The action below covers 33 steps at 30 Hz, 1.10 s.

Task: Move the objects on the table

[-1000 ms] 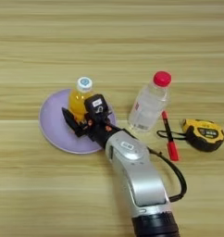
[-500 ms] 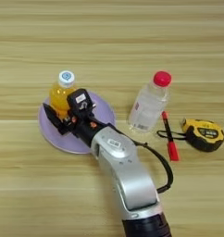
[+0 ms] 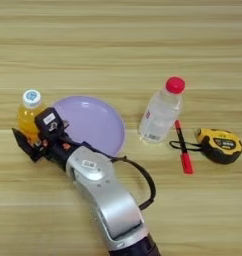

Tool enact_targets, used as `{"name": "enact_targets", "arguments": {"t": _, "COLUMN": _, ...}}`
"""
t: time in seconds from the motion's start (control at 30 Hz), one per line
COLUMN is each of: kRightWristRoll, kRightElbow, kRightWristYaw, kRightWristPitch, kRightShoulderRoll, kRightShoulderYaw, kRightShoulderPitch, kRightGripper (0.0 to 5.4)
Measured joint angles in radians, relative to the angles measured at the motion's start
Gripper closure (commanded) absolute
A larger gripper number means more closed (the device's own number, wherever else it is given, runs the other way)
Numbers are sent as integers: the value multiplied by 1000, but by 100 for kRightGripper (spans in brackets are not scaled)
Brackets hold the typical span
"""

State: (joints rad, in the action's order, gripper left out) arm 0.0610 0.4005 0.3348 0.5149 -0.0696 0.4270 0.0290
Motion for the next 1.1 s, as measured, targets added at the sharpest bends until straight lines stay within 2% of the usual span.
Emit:
{"name": "enact_targets", "arguments": {"t": 0.23, "kRightWristRoll": 0, "kRightElbow": -9, "kRightWristYaw": -7, "kRightWristPitch": -9, "kRightShoulderRoll": 20, "kRightShoulderYaw": 58, "kRightShoulderPitch": -25, "kRightGripper": 197}}
{"name": "enact_targets", "arguments": {"t": 0.37, "kRightWristRoll": 0, "kRightElbow": -45, "kRightWristYaw": -7, "kRightWristPitch": -56, "kRightShoulderRoll": 28, "kRightShoulderYaw": 91, "kRightShoulderPitch": -49, "kRightGripper": 197}}
{"name": "enact_targets", "arguments": {"t": 1.1, "kRightWristRoll": -22, "kRightElbow": -148, "kRightWristYaw": 1, "kRightWristPitch": -188, "kRightShoulderRoll": 28, "kRightShoulderYaw": 146, "kRightShoulderPitch": -96, "kRightGripper": 197}}
